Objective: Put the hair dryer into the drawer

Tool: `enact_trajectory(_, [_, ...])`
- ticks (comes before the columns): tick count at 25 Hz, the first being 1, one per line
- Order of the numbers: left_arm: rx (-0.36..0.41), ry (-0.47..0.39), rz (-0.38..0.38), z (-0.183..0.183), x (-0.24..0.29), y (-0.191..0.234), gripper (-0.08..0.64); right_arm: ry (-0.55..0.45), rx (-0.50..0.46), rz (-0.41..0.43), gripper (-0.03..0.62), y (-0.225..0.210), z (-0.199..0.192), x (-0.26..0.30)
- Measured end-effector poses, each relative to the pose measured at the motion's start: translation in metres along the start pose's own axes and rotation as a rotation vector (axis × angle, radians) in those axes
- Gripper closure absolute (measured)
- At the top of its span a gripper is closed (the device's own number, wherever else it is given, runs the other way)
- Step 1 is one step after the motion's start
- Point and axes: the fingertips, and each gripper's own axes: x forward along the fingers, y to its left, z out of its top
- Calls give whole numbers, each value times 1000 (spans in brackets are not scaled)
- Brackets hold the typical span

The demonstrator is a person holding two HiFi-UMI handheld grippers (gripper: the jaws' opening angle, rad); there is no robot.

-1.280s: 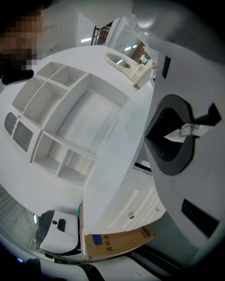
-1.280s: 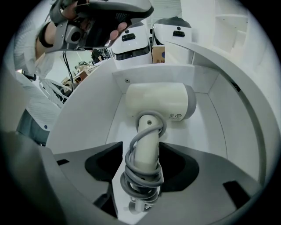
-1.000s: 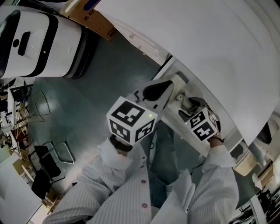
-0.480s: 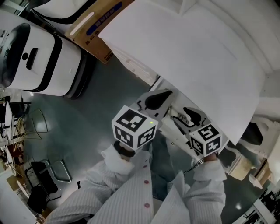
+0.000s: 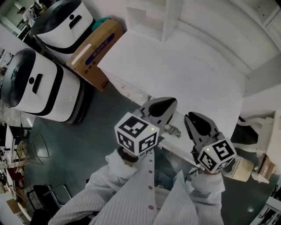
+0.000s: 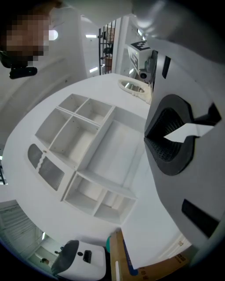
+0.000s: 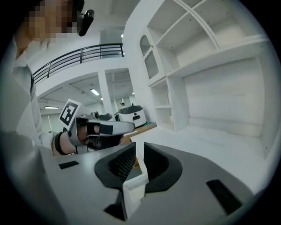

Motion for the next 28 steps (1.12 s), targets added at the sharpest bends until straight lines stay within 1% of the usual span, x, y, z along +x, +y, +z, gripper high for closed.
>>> enact_trajectory(1, [6,-8,-22,7,2,-9,551,-34,-4,-15,543,2,13,-8])
enact_trajectory(4, [28,-27,-94,23,8,-35,551,-109,-21,-50,561,6,42,-31])
enact_trajectory(7, [66,-40,-149,36,10,-58,551,-149,-42,-85,572,8,60,-50])
enact_trajectory(10, [112,-48,-180,48,8,-73,551,-173,-71,-121,578,10,73,-62])
enact_trajectory(12, [134,-57,-193,54,7,-81,551,-187,-82,-137,580,12,79,-68])
enact_trajectory(15, [149,-62,-211,57,7,-90,551,-204,-85,-145,580,14,86,-75])
enact_trajectory(22, [149,-47,-221,52,12,-95,551,-215,-80,-131,581,13,88,-79])
enact_trajectory(28, [148,-45,-217,52,11,-93,551,-222,-69,-146,581,9,88,-79])
